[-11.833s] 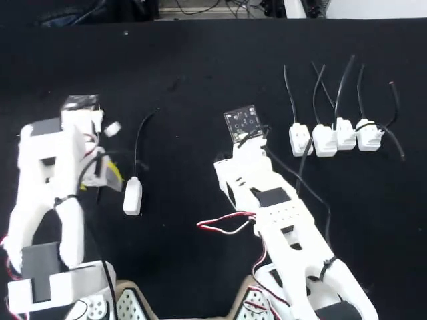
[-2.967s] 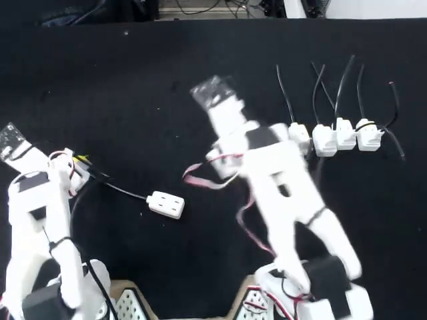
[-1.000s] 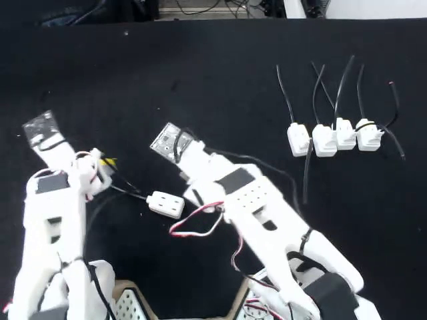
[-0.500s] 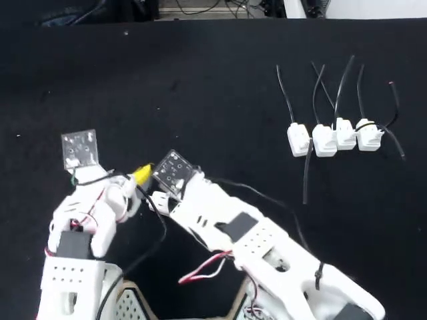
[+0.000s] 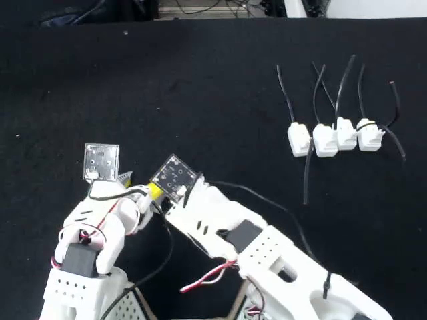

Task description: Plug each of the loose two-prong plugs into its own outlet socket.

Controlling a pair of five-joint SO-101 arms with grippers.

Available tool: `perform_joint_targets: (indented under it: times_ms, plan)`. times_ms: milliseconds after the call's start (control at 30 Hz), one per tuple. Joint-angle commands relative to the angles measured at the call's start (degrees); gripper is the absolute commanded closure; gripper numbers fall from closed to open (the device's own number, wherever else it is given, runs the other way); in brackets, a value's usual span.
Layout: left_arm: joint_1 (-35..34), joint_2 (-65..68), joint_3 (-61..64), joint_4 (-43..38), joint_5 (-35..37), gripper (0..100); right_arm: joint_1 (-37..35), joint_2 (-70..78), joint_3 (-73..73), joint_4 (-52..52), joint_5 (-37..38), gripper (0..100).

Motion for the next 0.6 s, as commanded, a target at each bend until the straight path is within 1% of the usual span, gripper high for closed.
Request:
perform_joint_targets:
  times_ms: [0, 200, 300, 433, 567]
  plan:
    - [0.40, -0.26, -0.40, 0.09, -0.97, 72, -0.70, -9.98, -0.22, 4.84, -0.70, 98.8]
    - [0.40, -0.35, -0.40, 0.09, -0.97, 72, -0.53, -24.57, 4.97, 8.62, -0.53, 98.8]
    - [0.40, -0.35, -0.40, 0.09, -0.97, 72, -0.53, -30.20, 5.76, 12.22, -0.53, 98.8]
    - [0.40, -0.44, -0.40, 0.09, -0.97, 72, -0.53, -34.42, 6.37, 14.86, -0.70, 98.8]
    - [0.40, -0.44, -0.40, 0.09, -0.97, 72, -0.44, -35.03, 6.99, 14.86, -0.70, 98.8]
